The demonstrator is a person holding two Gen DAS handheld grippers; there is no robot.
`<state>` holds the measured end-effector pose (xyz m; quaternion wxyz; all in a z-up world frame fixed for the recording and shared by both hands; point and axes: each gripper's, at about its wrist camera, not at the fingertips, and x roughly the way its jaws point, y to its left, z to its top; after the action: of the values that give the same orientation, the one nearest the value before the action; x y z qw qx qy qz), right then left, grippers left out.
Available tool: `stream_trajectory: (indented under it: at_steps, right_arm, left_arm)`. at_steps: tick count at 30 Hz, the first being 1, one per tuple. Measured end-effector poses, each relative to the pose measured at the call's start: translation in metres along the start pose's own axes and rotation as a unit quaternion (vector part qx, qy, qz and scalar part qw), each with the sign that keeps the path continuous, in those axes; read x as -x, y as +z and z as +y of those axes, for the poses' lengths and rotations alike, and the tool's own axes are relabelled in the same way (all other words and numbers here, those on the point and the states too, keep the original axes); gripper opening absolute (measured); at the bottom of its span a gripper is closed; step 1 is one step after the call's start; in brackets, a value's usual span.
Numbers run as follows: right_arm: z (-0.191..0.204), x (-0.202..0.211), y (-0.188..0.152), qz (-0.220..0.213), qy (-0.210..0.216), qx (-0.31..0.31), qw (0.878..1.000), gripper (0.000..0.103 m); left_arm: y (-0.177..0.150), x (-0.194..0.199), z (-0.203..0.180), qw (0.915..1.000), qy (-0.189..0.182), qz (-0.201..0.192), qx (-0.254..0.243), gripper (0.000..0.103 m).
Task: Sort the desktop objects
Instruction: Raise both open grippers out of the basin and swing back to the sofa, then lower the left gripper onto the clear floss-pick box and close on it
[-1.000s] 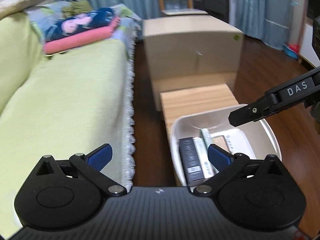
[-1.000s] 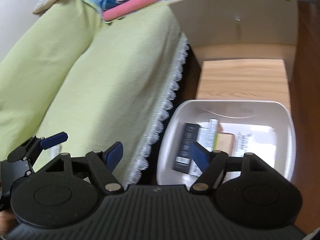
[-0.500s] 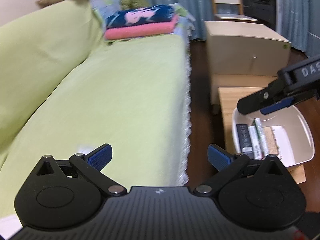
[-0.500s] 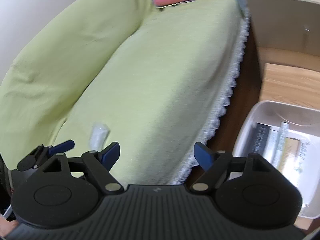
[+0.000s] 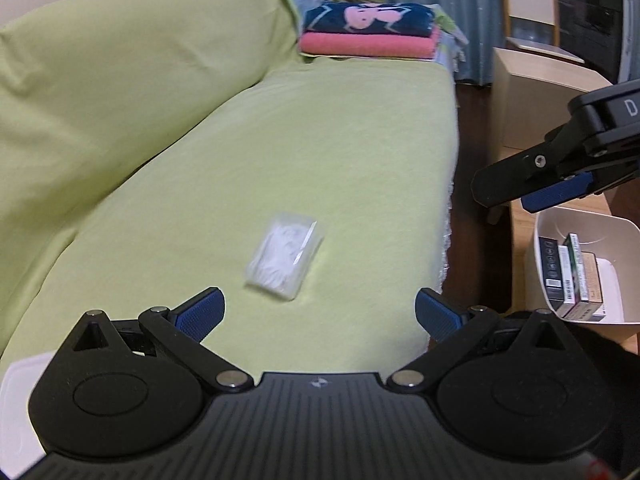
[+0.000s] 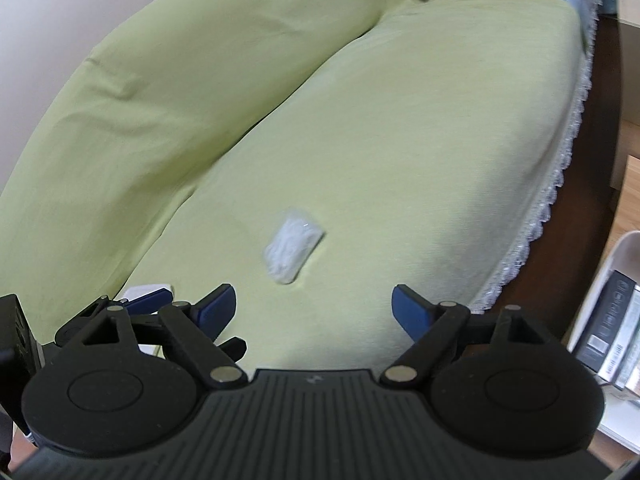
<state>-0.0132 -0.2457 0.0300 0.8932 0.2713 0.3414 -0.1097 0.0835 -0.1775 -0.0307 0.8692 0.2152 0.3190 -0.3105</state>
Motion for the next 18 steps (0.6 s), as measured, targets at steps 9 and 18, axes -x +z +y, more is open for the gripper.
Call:
stream_trajectory:
  at_steps: [9,18]
  right_arm:
    - [0.022,-0.021,-0.003,0.036,-0.009,0.048,0.998,0.091]
    - [0.036,-0.040,-0.007,0.055,-0.031,0.098,0.993,0.091]
  left_arm:
    - [-0.016,-0.001,0.023,0.9995,0.014,0.007,0.026,0.102]
    - [-0.021,-0.005,0.030,0.9992,0.020,0.014,0.031,0.102]
